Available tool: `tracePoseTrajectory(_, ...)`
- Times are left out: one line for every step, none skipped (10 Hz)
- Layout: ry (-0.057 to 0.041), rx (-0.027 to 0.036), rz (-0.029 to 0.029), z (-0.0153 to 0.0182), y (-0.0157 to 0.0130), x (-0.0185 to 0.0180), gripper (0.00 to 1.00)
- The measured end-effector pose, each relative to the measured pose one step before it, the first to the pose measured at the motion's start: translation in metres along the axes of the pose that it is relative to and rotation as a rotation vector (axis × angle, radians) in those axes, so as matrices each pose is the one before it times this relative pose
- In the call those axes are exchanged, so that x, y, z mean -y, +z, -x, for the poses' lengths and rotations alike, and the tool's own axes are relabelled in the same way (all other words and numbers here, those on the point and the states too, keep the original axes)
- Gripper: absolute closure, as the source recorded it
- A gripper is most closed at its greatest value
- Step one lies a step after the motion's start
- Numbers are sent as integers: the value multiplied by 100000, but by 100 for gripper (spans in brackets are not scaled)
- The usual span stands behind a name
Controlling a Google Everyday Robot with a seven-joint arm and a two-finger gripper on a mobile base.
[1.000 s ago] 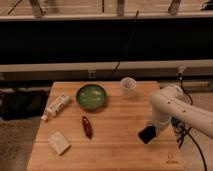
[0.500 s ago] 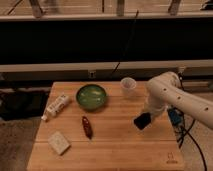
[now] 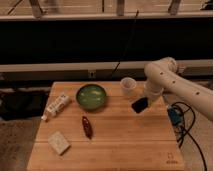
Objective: Place the eraser in the ceramic cup
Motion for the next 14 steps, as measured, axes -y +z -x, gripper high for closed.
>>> tracePoseTrajectory(712, 493, -839, -444, -818, 1161, 100)
tracePoseTrajectory(541, 241, -465, -272, -1027, 1219, 100)
tracePoseTrajectory(50, -198, -202, -56, -739, 769, 100)
tracePoseTrajectory(-431, -701, -750, 106, -894, 1150, 100)
tracePoseTrajectory(-467, -793, -754, 334, -607, 902, 100)
tracePoseTrajectory(-527, -1441, -1330, 345, -245, 977, 100)
tracePoseTrajectory(-234, -1557, -1540, -239, 102, 575, 100)
tracePoseTrajectory(287, -574, -1231, -350, 266, 479, 100)
tracePoseTrajectory(806, -297, -976, -516, 413, 547, 100)
tracePoseTrajectory(762, -146, -457, -542, 594, 570, 100)
tracePoseTrajectory(549, 13, -83, -373, 499, 338, 100)
tracePoseTrajectory(854, 81, 14, -614, 820, 838, 100)
tracePoseTrajectory(476, -144, 702, -387, 414, 407, 100)
tracePoseTrajectory(256, -121, 326, -206, 161, 432, 100)
